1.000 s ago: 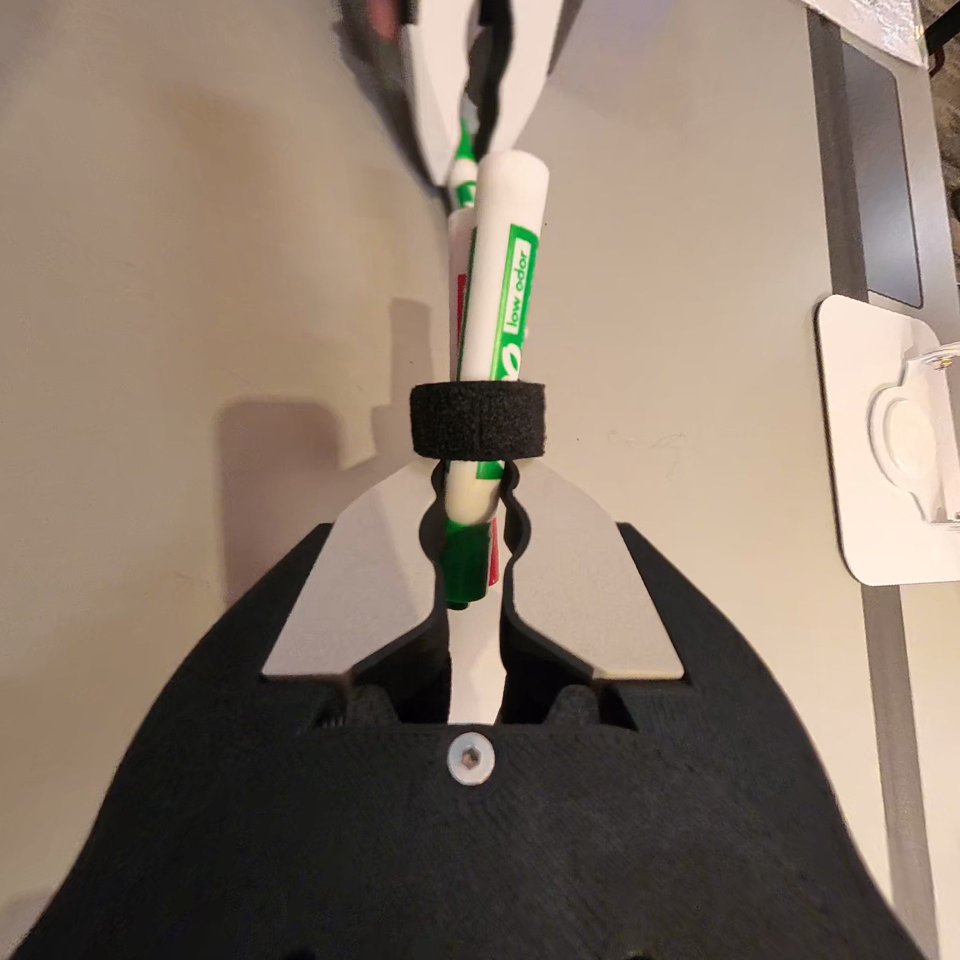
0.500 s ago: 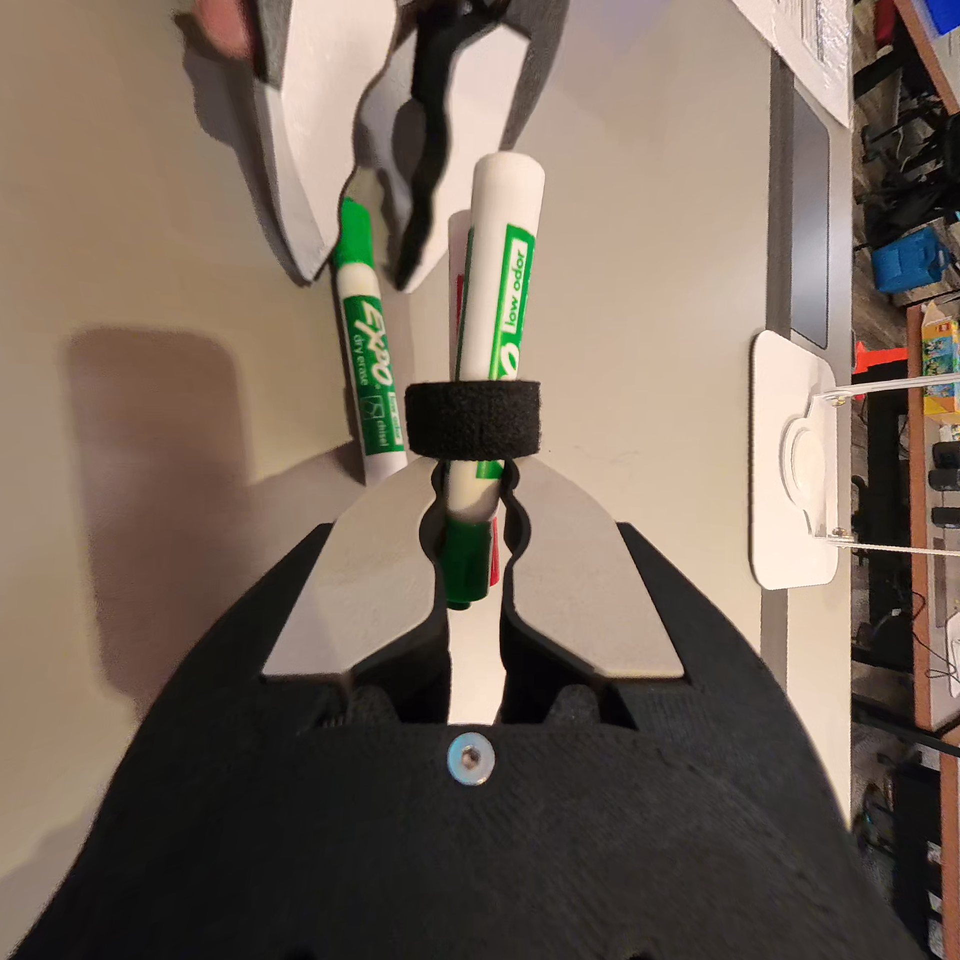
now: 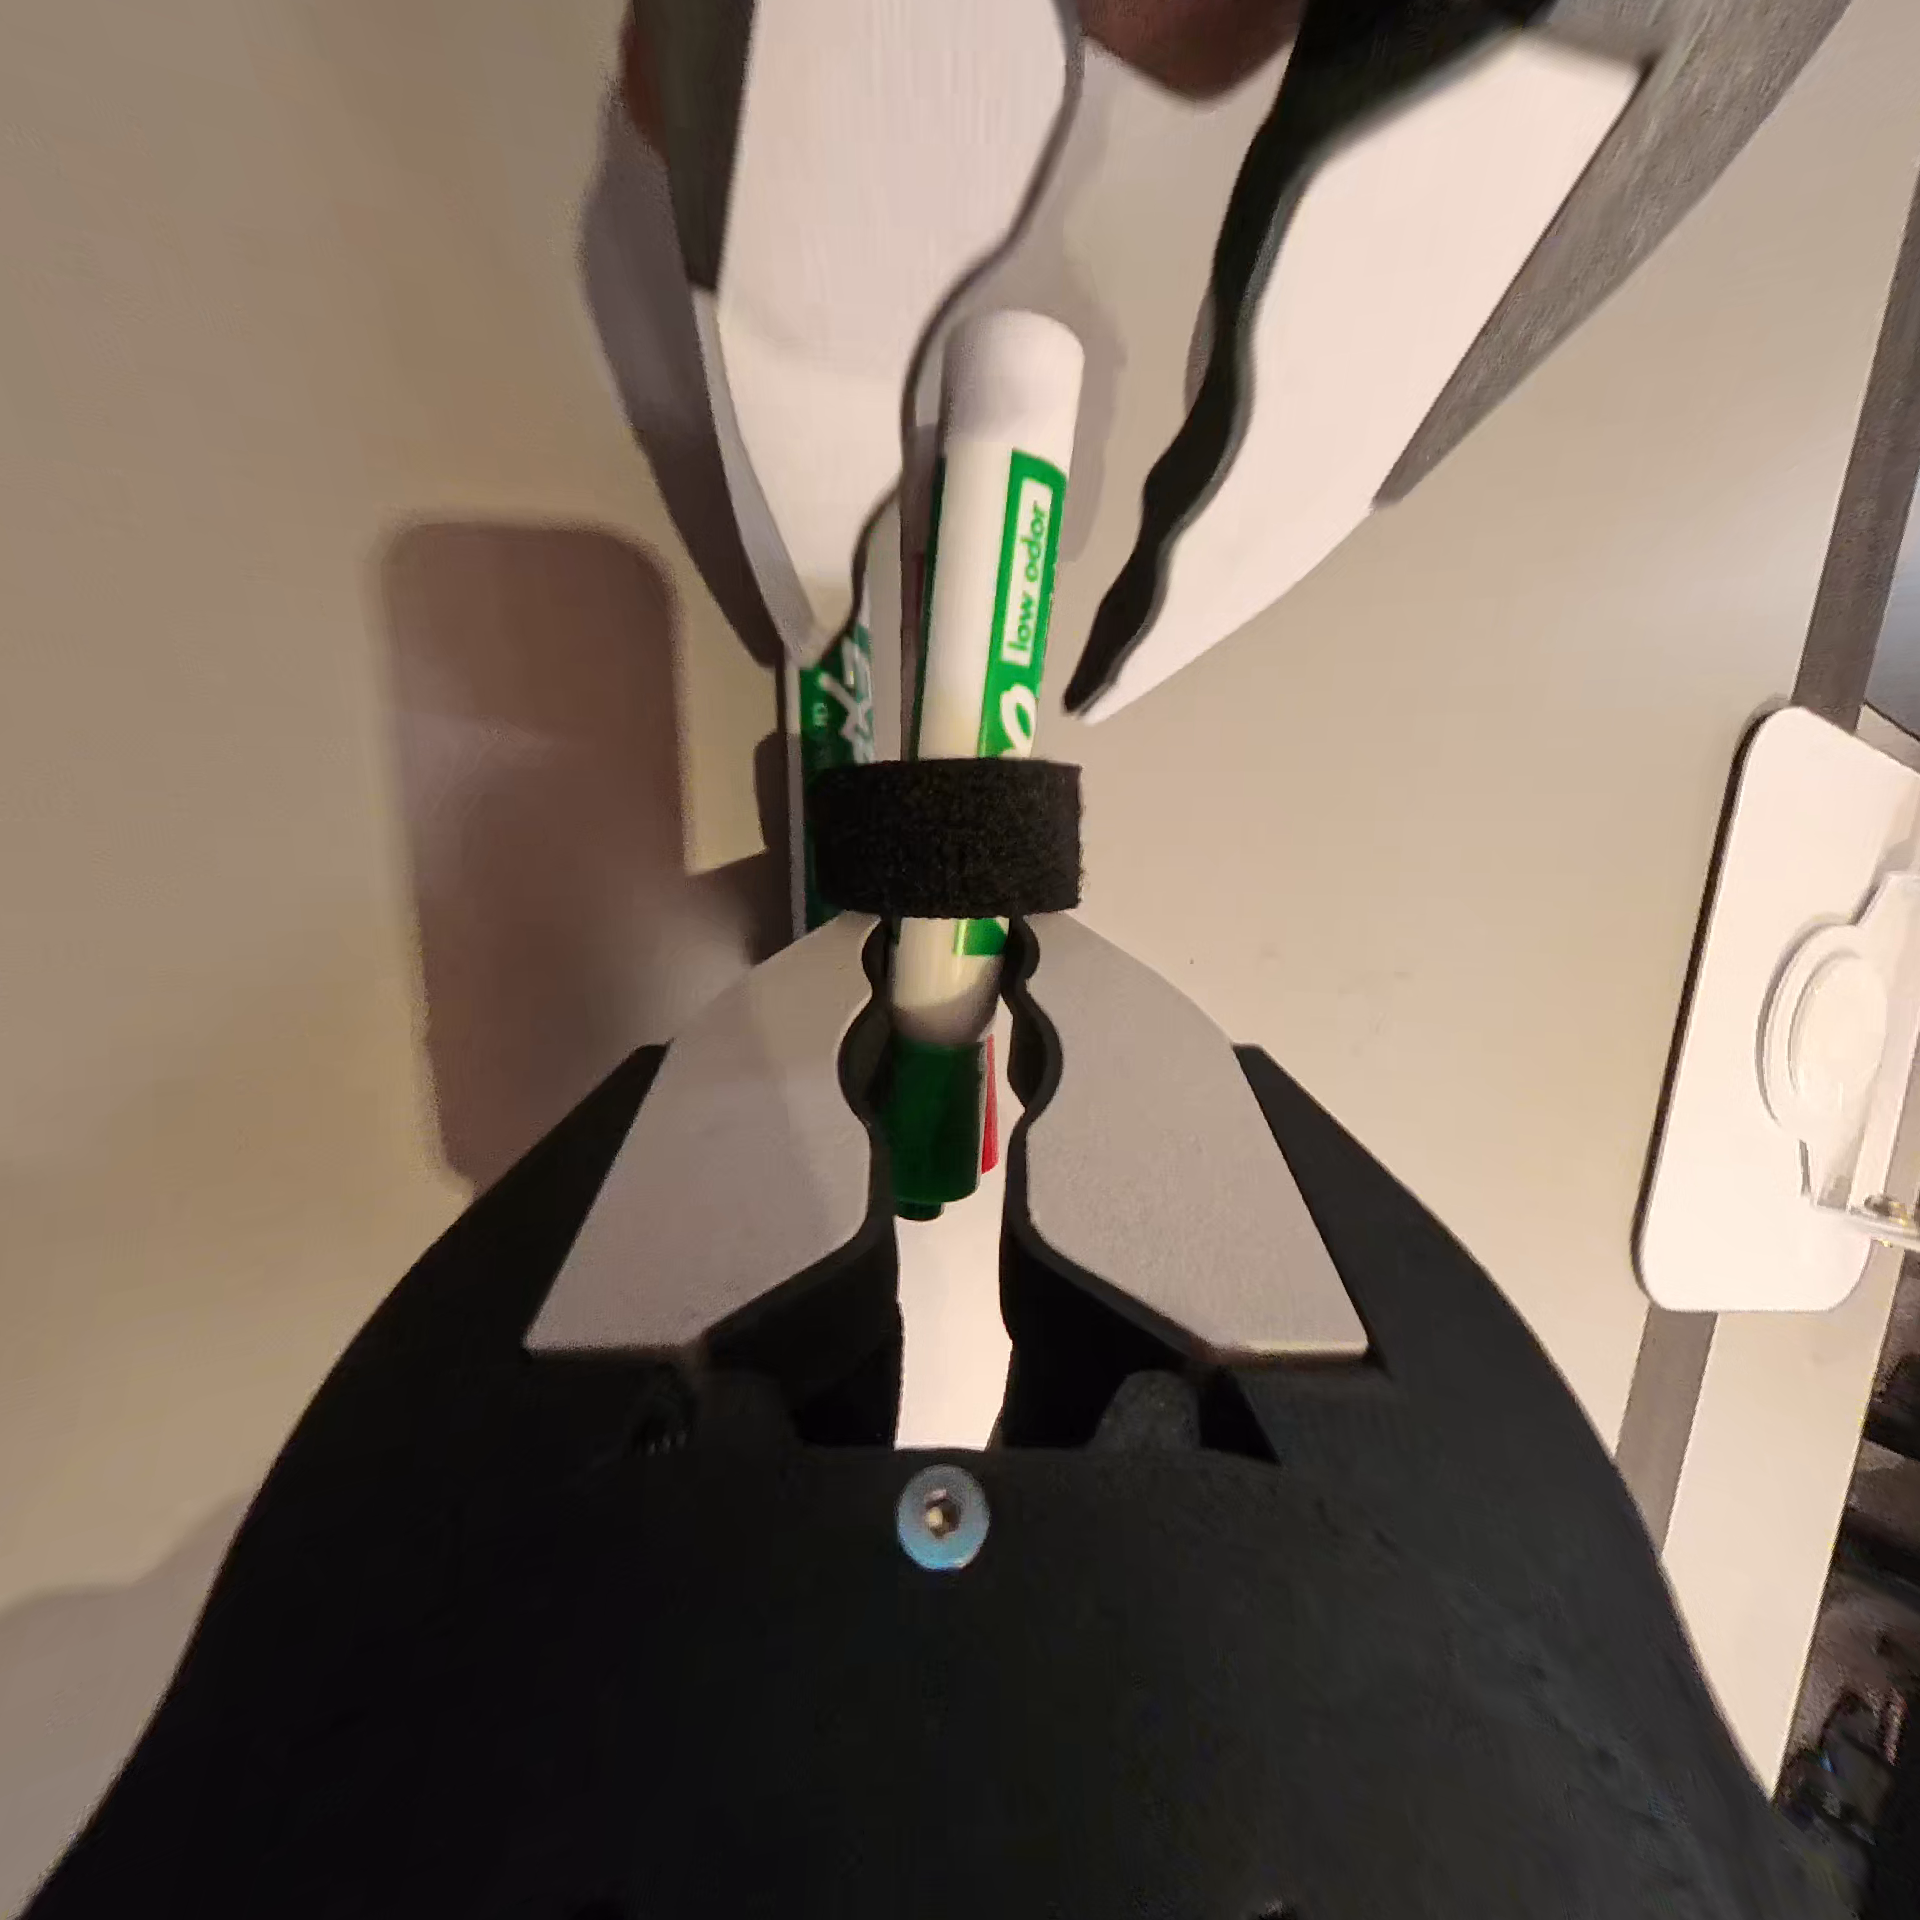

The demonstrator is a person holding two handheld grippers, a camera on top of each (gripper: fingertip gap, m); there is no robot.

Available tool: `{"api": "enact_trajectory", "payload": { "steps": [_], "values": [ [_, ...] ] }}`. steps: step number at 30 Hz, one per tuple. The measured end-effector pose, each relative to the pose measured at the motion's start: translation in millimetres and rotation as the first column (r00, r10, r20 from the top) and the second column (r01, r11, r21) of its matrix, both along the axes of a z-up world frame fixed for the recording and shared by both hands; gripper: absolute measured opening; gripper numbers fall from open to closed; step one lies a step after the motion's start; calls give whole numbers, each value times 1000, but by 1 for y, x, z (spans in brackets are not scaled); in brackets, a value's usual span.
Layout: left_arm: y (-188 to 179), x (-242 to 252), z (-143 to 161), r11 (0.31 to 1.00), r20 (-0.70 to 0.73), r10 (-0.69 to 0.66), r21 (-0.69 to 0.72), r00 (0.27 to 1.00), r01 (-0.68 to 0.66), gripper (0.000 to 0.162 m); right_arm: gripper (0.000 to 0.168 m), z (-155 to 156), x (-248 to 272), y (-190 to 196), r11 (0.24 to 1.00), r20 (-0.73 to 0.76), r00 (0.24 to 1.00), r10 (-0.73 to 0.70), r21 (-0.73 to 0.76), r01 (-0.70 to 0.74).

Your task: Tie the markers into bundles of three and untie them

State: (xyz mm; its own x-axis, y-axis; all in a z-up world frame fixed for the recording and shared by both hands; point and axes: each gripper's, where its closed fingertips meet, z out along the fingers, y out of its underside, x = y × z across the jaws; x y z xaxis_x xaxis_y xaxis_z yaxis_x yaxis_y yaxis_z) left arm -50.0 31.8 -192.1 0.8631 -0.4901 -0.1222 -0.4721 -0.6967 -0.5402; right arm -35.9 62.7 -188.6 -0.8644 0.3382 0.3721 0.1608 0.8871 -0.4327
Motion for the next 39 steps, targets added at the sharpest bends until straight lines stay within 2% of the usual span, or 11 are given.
{"api": "enact_trajectory", "payload": {
  "steps": [6,10,15,23,31,36,39],
  "values": [
    [1,-2,-11,999,47,-14,-40,999,15,22,18,7,-9,-5,1000,38,999,19,11,-20],
    [3,-8,-14,1000,37,21,-13,999,-21,18,18,11,-14,-7,999,57,998,37,24,-38],
    [4,-10,-12,996,149,80,21,985,-84,17,18,16,-21,-6,997,67,997,49,49,-52],
    [4,-19,-16,982,238,181,8,954,-188,16,20,15,-36,-4,998,17,999,30,55,-31],
    [6,-17,-16,971,389,226,-20,893,-237,16,41,25,-50,9,998,-99,995,-13,61,19],
    [7,-20,-11,965,467,238,-13,852,-262,16,49,47,-56,28,996,-213,974,-80,11,84],
    [5,-24,-6,965,497,216,22,841,-260,16,46,67,-51,45,989,-285,948,-143,-65,129]
  ]
}}
